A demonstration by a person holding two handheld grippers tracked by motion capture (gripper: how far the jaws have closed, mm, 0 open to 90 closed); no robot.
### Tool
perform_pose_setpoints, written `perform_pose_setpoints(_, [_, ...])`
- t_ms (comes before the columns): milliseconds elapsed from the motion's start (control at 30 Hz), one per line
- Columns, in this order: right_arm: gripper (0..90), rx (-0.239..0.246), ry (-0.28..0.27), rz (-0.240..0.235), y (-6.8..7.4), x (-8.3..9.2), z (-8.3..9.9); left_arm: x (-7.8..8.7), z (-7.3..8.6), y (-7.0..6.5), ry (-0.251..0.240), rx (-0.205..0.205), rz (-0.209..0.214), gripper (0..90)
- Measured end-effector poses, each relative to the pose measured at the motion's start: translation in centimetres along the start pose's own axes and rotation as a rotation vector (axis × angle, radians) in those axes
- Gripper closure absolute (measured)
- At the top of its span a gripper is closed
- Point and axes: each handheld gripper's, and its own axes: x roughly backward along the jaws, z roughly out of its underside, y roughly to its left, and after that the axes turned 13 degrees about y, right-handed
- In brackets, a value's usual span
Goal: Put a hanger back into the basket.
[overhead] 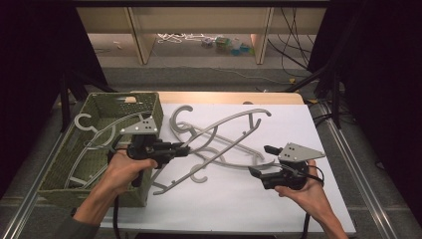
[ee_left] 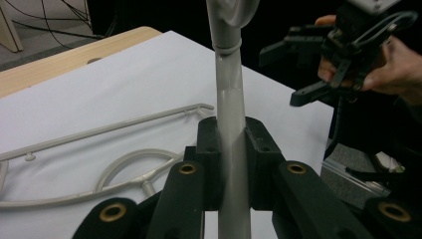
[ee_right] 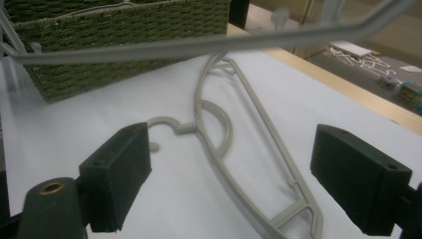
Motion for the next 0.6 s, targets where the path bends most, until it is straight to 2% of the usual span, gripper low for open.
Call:
perform_pose_setpoints(100, [17.1, 0.016, -0.009, 0.000, 0.1, -0.1, 0.1, 1.2, -0.4, -0.1, -0.017, 0.013, 0.029, 79.3])
perform_pose_setpoints(233, [17.0, 0.011, -0.012, 0.001, 0.2, -0.3, 0.3, 2.7, -1.1, 0.2, -0.023, 0.016, 0.019, 79.3])
perform_pose_setpoints(300, [17.0, 0.008, -0.018, 0.004, 0.2, -0.4, 0.5, 3.8, -1.4, 0.5, -0.034, 0.019, -0.006, 79.3])
perform_pose_setpoints(400, [17.0, 0.007, 0.004, -0.011, 0.4, -0.6, 0.9, 5.4, -1.6, 1.0, -0.048, 0.029, -0.029, 79.3])
perform_pose_setpoints(467, [17.0, 0.006, 0.002, -0.008, 0.4, -0.7, 1.1, 6.7, -1.6, 1.4, -0.047, 0.032, -0.067, 79.3])
perform_pose_setpoints(600, [17.2, 0.003, 0.012, -0.016, 0.5, -0.7, 1.4, 8.6, -1.4, 2.1, -0.046, 0.052, -0.115, 79.4])
